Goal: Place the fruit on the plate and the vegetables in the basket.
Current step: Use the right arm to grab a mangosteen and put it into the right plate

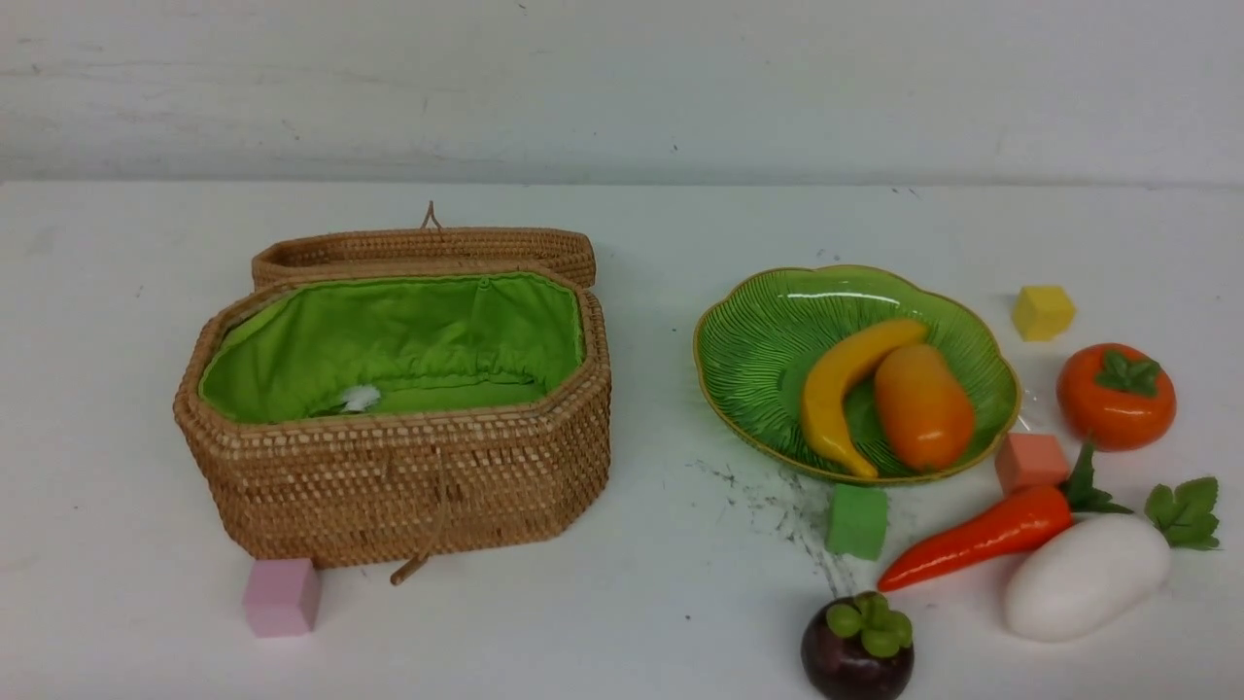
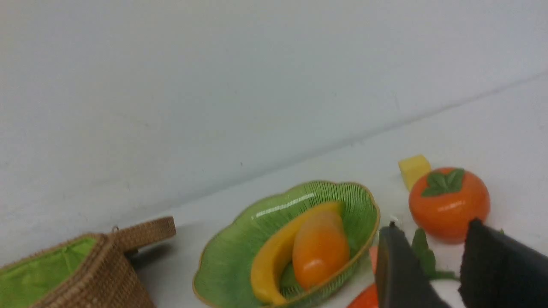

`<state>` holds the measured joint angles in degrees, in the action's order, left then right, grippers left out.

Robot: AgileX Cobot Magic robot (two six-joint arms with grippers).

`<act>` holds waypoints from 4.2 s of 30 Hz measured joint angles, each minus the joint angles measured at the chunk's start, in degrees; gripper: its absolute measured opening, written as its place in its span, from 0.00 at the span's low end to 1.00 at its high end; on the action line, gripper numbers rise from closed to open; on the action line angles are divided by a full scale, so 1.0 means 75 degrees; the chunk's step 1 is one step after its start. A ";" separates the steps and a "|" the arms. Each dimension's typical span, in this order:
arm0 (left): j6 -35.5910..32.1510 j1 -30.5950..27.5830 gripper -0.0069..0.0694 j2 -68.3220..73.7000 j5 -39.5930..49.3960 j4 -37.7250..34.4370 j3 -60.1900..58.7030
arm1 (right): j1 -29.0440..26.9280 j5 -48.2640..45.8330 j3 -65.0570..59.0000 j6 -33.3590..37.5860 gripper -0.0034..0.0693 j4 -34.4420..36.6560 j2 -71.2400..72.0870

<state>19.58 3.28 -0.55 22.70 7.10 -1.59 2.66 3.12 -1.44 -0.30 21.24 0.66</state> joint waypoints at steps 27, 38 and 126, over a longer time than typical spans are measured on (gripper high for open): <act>0.0000 0.0000 0.09 0.0000 -0.0008 0.0006 0.0000 | 0.0000 -0.2896 0.5652 0.0192 0.38 -0.1458 -0.4279; 0.0000 0.0000 0.09 0.0000 -0.0008 0.0006 0.0000 | 0.0000 -0.4059 0.5738 0.0176 0.38 -0.1217 -0.6603; 0.0000 0.0000 0.18 0.0000 -0.0008 0.0015 0.0000 | 0.1211 -0.5904 1.5126 0.0662 0.84 -0.0032 -1.7357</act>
<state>19.58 3.28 -0.55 22.64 7.21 -1.59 11.74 -41.16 112.01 4.66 21.00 -129.52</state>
